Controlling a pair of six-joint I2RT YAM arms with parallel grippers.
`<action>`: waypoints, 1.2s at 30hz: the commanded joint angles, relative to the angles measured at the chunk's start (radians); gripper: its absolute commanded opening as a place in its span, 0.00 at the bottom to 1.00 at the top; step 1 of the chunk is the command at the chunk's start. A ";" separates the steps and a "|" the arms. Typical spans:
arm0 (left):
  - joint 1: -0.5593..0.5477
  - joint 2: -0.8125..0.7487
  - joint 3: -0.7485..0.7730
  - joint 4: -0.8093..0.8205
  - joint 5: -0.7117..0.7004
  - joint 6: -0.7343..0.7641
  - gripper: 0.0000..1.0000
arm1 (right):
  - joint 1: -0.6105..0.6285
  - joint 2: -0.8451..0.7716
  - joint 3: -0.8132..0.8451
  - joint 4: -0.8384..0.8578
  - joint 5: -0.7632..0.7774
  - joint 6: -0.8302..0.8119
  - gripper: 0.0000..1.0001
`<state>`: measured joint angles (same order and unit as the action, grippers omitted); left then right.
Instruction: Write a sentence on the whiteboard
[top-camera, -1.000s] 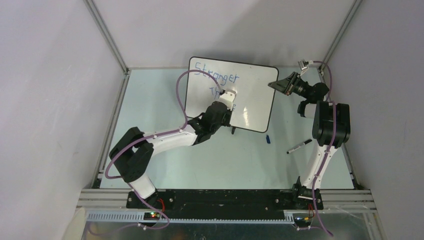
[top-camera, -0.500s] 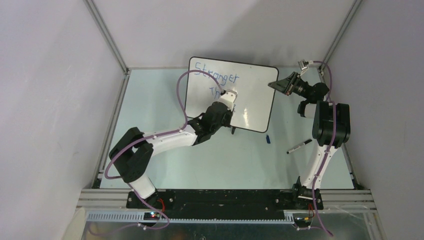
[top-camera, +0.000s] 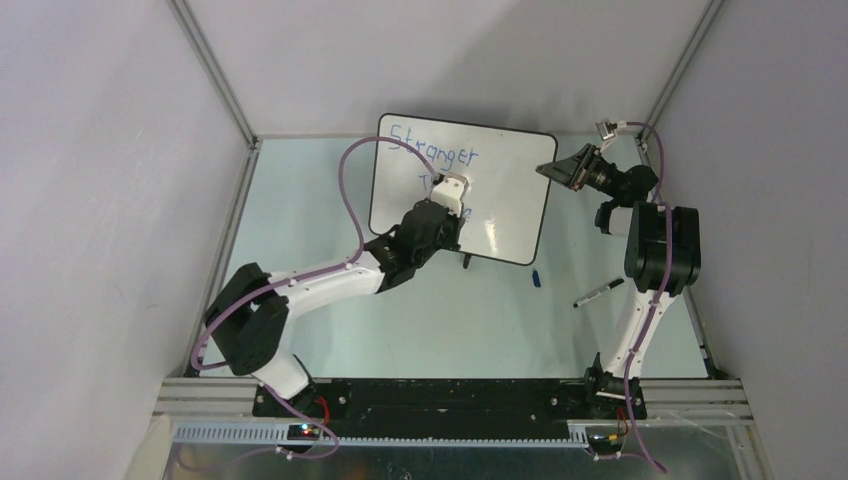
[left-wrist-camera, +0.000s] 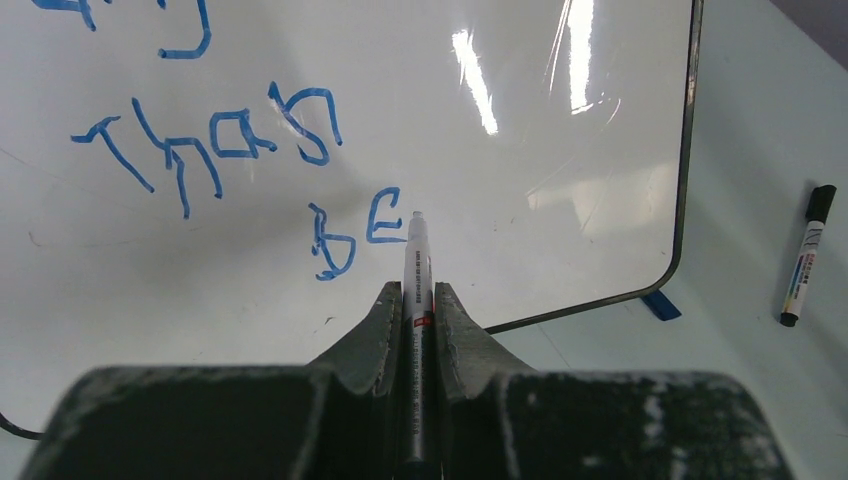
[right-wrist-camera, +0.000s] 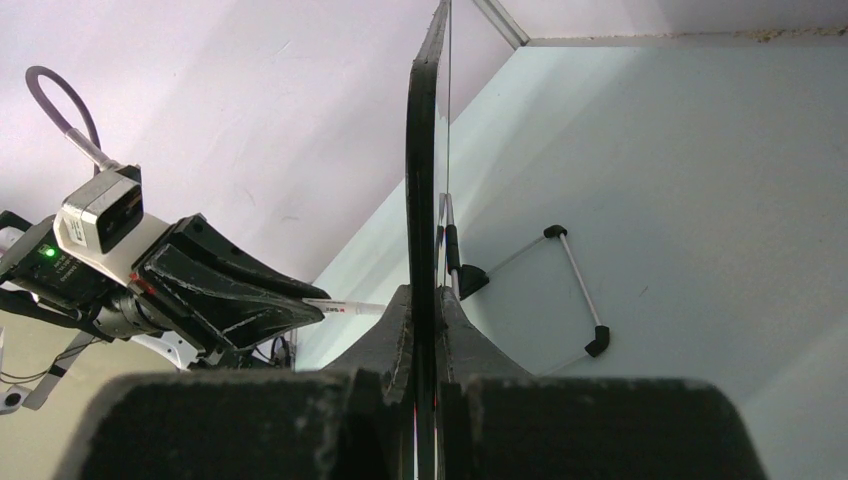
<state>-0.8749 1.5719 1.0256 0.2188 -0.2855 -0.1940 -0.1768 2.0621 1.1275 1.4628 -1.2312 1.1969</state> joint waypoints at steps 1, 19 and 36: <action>-0.006 0.001 0.023 0.014 -0.040 0.002 0.00 | 0.003 -0.077 0.009 0.042 0.007 0.052 0.00; 0.004 0.079 0.093 -0.010 -0.057 0.013 0.00 | 0.002 -0.077 0.010 0.042 0.009 0.050 0.00; 0.018 0.093 0.104 -0.005 -0.049 0.012 0.00 | 0.002 -0.077 0.009 0.042 0.009 0.050 0.00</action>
<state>-0.8654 1.6600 1.0821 0.1925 -0.3290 -0.1917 -0.1768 2.0621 1.1275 1.4628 -1.2312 1.1969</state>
